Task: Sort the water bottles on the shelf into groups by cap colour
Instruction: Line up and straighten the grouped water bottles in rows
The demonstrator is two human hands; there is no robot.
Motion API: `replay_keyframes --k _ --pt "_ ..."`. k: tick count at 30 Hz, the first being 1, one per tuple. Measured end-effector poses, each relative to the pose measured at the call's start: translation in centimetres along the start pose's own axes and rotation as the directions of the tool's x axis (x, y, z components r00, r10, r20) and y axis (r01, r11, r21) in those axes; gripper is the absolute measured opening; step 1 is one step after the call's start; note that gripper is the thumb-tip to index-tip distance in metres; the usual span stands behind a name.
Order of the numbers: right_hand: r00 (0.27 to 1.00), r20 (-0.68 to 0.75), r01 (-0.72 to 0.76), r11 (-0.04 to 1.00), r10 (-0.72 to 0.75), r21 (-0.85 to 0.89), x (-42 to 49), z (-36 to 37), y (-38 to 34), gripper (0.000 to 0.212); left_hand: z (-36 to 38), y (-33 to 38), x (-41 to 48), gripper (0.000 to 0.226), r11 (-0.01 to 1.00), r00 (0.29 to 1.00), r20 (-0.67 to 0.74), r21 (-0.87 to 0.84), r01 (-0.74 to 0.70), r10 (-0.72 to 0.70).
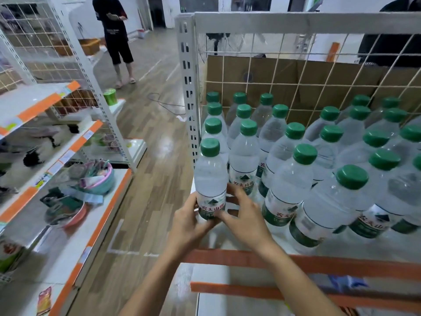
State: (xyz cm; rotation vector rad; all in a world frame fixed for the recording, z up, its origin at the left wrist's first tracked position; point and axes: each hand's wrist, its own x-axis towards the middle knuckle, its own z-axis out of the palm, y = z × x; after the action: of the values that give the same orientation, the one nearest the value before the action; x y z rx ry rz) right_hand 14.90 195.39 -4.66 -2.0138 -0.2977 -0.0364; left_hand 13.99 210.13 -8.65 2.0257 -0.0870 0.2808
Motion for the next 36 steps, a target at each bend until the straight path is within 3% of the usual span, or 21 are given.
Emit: replay_keyframes --k 3,8,12,15,17,19,21,23,25,28,31,36 --pt "0.998 -0.053 -0.024 1.000 0.024 -0.015 0.0 0.8 0.5 0.044 -0.1 -0.1 0.0 0.059 1.000 1.000 -0.005 0.013 0.002 -0.002" --pt "0.998 -0.065 0.012 0.994 -0.019 -0.106 -0.8 0.7 -0.8 0.046 -0.2 0.2 -0.1 0.047 0.997 0.999 -0.011 0.072 -0.034 0.035" --pt "0.913 -0.199 0.264 0.889 -0.355 -0.373 -1.8 -4.0 -6.1 0.034 0.3 -1.1 0.2 0.054 1.000 1.000 0.008 0.006 -0.010 0.010" --pt "0.827 -0.246 0.287 0.755 -0.506 -0.589 -1.5 -8.6 -9.2 0.031 0.4 -1.6 0.2 0.061 0.999 1.000 0.002 0.032 -0.007 0.007" --pt "0.840 -0.241 0.201 0.691 -0.487 -0.694 -0.9 -10.9 -9.6 0.032 0.6 -1.6 -0.2 0.071 0.999 0.999 -0.028 0.031 -0.018 0.019" --pt "0.889 -0.229 0.106 0.664 -0.397 -0.741 -0.5 -12.4 -9.5 0.034 0.9 -1.2 -0.8 0.073 0.992 0.984 -0.155 0.104 -0.069 0.085" --pt "0.935 -0.217 0.009 0.631 -0.280 -0.776 -0.4 -13.1 -9.2 0.037 1.3 -0.4 -1.6 0.058 0.971 0.914 -0.352 0.195 -0.139 0.201" --pt "0.963 -0.220 -0.086 0.588 -0.159 -0.805 -0.5 -13.4 -9.1 0.039 1.9 0.4 -2.3 0.038 0.930 0.815 -0.457 0.262 -0.260 0.356" --pt "0.976 -0.207 -0.142 0.528 -0.066 -0.837 -0.5 -13.3 -9.5 0.037 2.8 0.9 -2.8 0.024 0.882 0.787 -0.403 0.277 -0.381 0.466" --pt "0.984 -0.176 -0.136 0.495 -0.035 -0.858 -0.1 -13.4 -10.2 0.034 4.4 1.5 -3.6 0.013 0.862 0.843 -0.207 0.234 -0.451 0.497" --pt "0.991 -0.113 -0.056 0.554 -0.070 -0.830 0.5 -13.4 -10.9 0.031 5.5 1.5 -4.0 0.016 0.893 0.901 -0.085 0.205 -0.402 0.425" --pt "0.989 -0.033 0.065 0.618 -0.146 -0.784 0.8 -12.4 -11.4 0.031 6.1 1.3 -4.1 0.033 0.930 0.945 -0.082 0.224 -0.291 0.315"
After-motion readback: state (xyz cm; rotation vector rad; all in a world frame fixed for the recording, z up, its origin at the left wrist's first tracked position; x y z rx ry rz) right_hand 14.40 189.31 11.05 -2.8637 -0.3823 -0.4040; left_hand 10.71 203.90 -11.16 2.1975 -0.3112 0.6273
